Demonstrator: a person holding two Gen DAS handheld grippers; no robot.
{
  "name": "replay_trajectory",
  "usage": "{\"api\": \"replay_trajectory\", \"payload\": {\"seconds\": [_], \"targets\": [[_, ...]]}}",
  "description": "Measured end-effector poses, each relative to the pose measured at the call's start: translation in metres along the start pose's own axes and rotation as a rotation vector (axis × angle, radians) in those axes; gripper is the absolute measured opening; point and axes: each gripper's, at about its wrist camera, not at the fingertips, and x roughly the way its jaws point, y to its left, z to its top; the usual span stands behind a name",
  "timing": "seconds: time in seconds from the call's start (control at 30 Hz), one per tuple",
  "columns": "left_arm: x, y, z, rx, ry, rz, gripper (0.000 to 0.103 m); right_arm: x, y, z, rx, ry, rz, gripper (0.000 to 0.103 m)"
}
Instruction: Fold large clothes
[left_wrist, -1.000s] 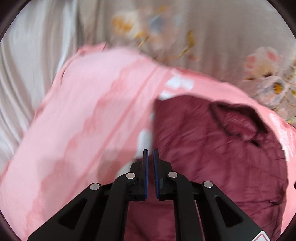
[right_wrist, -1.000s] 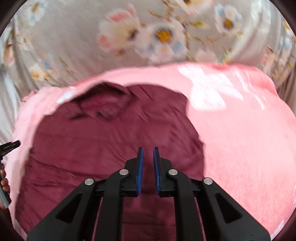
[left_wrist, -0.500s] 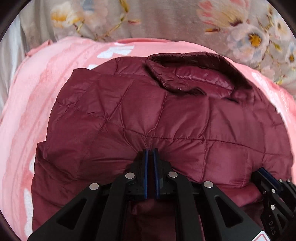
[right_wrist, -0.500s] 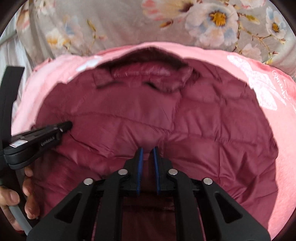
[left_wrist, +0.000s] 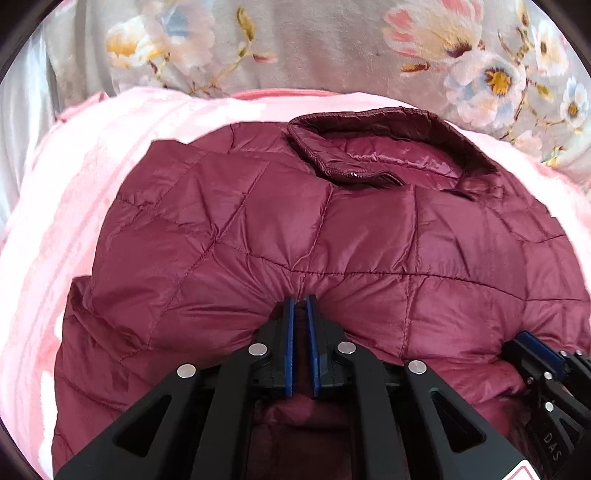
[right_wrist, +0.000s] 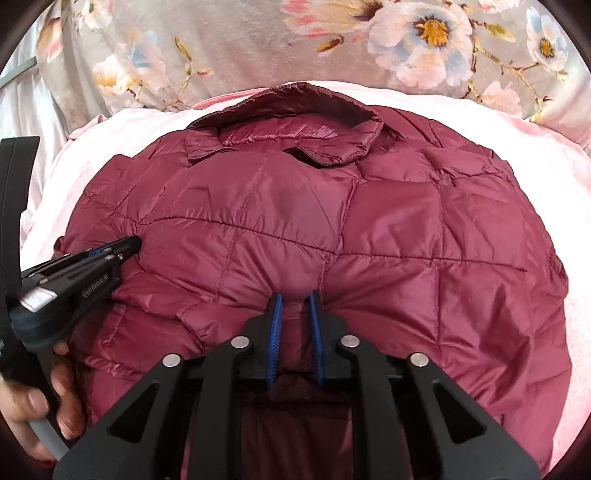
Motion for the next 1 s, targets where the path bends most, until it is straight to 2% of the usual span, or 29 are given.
{"api": "replay_trajectory", "payload": {"seconds": [0.07, 0.13, 0.17, 0.23, 0.3, 0.37, 0.43, 0.47, 0.6, 0.67, 0.7, 0.73, 0.77, 0.8, 0.93, 1.0], "targets": [[-0.01, 0.005, 0.006, 0.004, 0.042, -0.042, 0.023, -0.011, -0.007, 0.002, 0.022, 0.009, 0.026, 0.04], [-0.022, 0.011, 0.019, -0.003, 0.043, -0.06, 0.06, -0.025, -0.019, 0.012, 0.064, 0.003, 0.072, 0.046], [-0.029, 0.014, 0.027, -0.019, 0.024, -0.055, 0.065, -0.029, -0.025, 0.021, 0.089, -0.008, 0.091, 0.047], [-0.04, 0.018, 0.05, -0.057, -0.032, -0.059, 0.07, -0.033, -0.042, 0.044, 0.164, -0.039, 0.136, 0.05], [-0.038, 0.017, 0.075, -0.081, -0.044, -0.077, 0.073, -0.029, -0.058, 0.066, 0.236, -0.077, 0.179, 0.05], [-0.022, 0.017, 0.097, -0.137, -0.004, -0.14, 0.073, -0.014, -0.075, 0.083, 0.321, -0.088, 0.212, 0.05], [0.005, 0.016, 0.11, -0.214, 0.072, -0.251, 0.073, 0.005, -0.09, 0.092, 0.415, -0.072, 0.248, 0.051], [0.017, 0.015, 0.114, -0.247, 0.108, -0.279, 0.073, 0.019, -0.097, 0.095, 0.463, -0.053, 0.269, 0.052], [0.061, 0.025, 0.113, -0.436, 0.2, -0.362, 0.071, 0.06, -0.108, 0.098, 0.604, 0.005, 0.388, 0.05], [0.066, 0.028, 0.113, -0.467, 0.201, -0.383, 0.07, 0.071, -0.108, 0.101, 0.629, 0.02, 0.409, 0.045], [0.068, 0.027, 0.113, -0.455, 0.202, -0.378, 0.065, 0.075, -0.107, 0.102, 0.628, 0.026, 0.412, 0.041], [0.069, 0.025, 0.114, -0.434, 0.201, -0.367, 0.045, 0.078, -0.104, 0.103, 0.618, 0.036, 0.413, 0.029], [0.07, 0.022, 0.114, -0.403, 0.206, -0.353, 0.029, 0.08, -0.101, 0.105, 0.599, 0.046, 0.408, 0.012], [0.071, 0.02, 0.113, -0.37, 0.216, -0.34, 0.006, 0.079, -0.097, 0.107, 0.56, 0.051, 0.379, 0.009], [0.063, 0.017, 0.105, -0.237, 0.171, -0.264, 0.006, 0.06, -0.083, 0.106, 0.357, 0.01, 0.195, 0.008], [0.066, 0.018, 0.098, -0.203, 0.166, -0.26, 0.006, 0.064, -0.081, 0.102, 0.293, 0.019, 0.145, 0.008]]}}
